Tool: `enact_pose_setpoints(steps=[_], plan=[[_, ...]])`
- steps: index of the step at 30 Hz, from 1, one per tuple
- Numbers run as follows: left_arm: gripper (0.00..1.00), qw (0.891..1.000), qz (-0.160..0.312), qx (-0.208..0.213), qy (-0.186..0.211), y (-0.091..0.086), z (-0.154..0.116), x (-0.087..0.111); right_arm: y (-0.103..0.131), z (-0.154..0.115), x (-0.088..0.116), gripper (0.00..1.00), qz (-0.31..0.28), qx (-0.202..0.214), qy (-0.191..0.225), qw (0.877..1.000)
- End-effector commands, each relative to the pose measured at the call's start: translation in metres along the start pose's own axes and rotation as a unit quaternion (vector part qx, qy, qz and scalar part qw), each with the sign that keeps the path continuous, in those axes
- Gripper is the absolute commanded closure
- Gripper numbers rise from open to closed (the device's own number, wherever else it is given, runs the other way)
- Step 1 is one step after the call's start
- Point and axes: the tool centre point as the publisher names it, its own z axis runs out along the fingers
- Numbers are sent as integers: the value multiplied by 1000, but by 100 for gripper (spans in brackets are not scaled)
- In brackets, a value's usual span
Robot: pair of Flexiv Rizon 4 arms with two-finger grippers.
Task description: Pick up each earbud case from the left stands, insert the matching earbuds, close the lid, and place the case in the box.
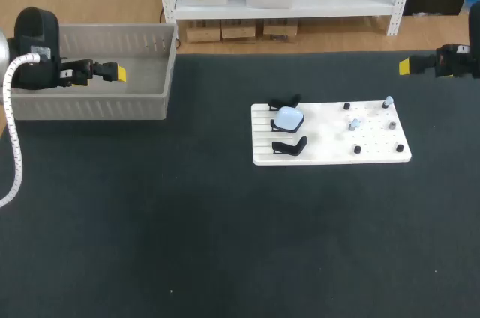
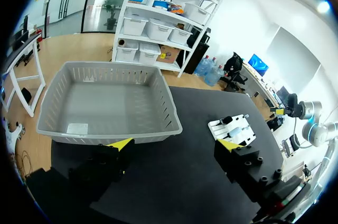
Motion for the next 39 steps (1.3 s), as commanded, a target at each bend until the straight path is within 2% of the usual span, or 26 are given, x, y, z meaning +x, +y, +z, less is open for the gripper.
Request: enact_pose_setpoints(steps=[1,15,18,19,20,23,27,29,34,39], plan=[[0,1000,-1,-4,3,-2,0,-1,0,0,0,0,0,1,0,1000],[0,1000,-1,-4,3,-2,0,-1,0,0,0,0,0,1,0,1000],[0,999,24,39,-9,-7,-1,-2,0,0,0,0,0,1,0,1000],[0,996,42,68,-24,-10,-3,-4,0,0,0,0,0,1,0,1000],[0,993,64,95,-30,-13,-5,-4,0,0,0,0,0,1,0,1000],[0,981,130,138,-33,-24,-9,-6,0,0,0,0,0,1,0,1000],[0,963,201,177,-35,-35,-9,-11,0,0,0,0,0,1,0,1000],[0,950,238,197,-36,-41,-7,-14,0,0,0,0,0,1,0,1000],[0,921,323,216,-22,-56,2,-16,0,0,0,0,0,1,0,1000],[0,902,365,229,-12,-62,15,-15,0,0,0,0,0,1,0,1000]])
